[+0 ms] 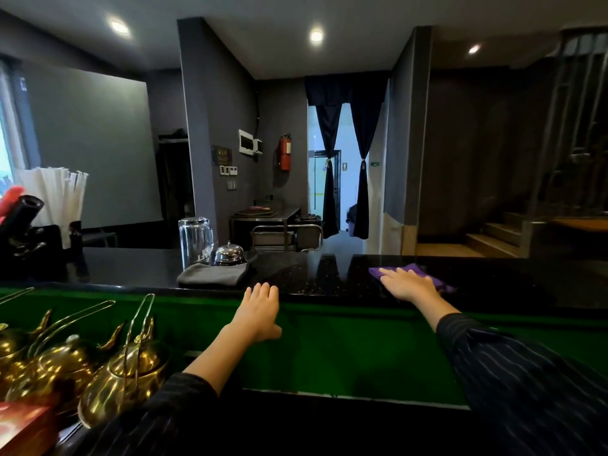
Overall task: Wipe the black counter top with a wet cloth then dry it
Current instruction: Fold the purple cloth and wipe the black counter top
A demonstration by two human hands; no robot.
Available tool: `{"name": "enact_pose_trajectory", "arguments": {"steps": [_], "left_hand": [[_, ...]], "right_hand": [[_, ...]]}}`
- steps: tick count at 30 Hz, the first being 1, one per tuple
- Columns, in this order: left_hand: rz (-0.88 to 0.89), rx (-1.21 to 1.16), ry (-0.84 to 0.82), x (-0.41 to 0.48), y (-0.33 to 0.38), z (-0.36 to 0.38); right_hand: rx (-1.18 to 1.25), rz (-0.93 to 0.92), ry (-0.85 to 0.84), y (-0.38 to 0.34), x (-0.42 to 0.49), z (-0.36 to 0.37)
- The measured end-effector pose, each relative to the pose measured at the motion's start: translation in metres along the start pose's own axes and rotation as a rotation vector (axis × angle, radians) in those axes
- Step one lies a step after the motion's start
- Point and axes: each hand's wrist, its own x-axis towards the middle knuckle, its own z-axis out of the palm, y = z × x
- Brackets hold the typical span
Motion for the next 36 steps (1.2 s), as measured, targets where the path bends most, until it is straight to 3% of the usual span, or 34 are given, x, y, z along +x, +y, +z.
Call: {"name": "enact_pose_trajectory", "arguments": {"steps": [4,10,12,18,22,26,31,36], "left_hand": [[0.087,-0.168,-0.059,0.012,0.034,-0.011],[0.102,-0.341,0.166,0.053,0.106,-0.028],[0.106,-0.304,0.193,0.065,0.12,-0.031],[0.086,-0.228,-0.004,0.093,0.146,-0.019],[0.101,-0.14,0.145,0.095,0.145,-0.009],[0.127,-0.038,0.186,0.095,0.149,-0.005],[0.14,-0.141,0.237,0.096,0.151,-0.008],[0.128,-0.182,0.235,0.097,0.152,-0.007]], "right_hand": [[-0.055,0.185,0.023,-0.042,-0.001,0.003],[-0.023,-0.239,-0.059,-0.058,0.0,0.007],[-0.022,-0.276,-0.088,-0.032,0.005,0.001],[0.026,-0.115,-0.068,0.094,0.028,-0.016],[0.026,0.029,-0.037,0.181,0.044,-0.029],[0.014,0.172,-0.027,0.225,0.061,-0.035],[-0.032,0.439,-0.05,0.174,0.092,-0.035],[-0.039,0.323,-0.074,0.088,0.118,-0.025]]}}
